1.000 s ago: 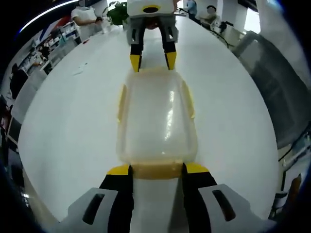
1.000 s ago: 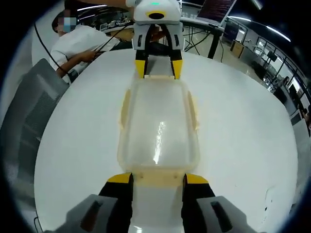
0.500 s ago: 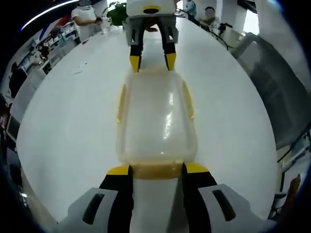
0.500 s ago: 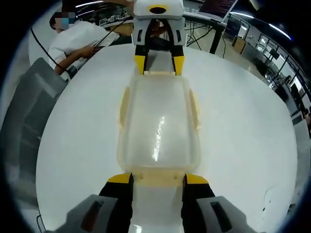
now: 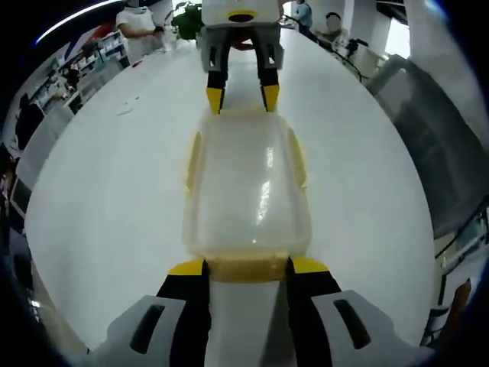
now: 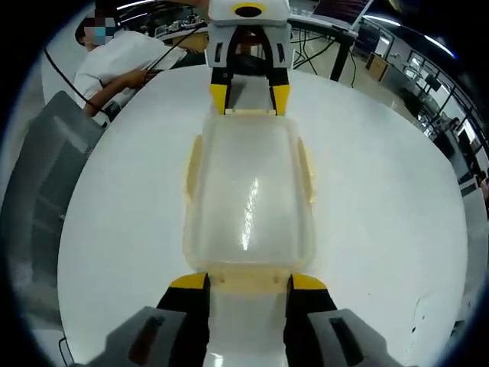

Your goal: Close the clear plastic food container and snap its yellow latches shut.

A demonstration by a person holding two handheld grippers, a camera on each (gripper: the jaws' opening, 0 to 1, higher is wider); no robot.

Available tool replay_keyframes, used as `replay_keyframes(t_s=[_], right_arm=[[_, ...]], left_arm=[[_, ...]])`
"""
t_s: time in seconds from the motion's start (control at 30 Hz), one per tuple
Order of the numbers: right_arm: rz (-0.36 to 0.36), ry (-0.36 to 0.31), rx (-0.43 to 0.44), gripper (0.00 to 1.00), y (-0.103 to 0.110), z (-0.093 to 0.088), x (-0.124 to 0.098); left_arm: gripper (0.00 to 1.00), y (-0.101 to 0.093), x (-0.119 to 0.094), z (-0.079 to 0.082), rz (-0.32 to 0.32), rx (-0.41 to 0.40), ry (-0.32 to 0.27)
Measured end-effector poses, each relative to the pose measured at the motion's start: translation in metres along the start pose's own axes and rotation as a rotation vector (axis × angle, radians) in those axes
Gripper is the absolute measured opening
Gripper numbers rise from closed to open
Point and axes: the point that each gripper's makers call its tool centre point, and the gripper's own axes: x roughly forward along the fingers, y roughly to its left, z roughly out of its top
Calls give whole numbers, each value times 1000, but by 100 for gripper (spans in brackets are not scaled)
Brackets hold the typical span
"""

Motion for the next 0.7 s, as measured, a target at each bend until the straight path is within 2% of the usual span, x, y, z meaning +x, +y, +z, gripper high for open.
replay_keyframes(t_s=[0.7], right_arm=[[-9, -4, 9, 35, -1, 0, 0]], left_arm=[[36, 0, -1, 0, 23, 4, 11]])
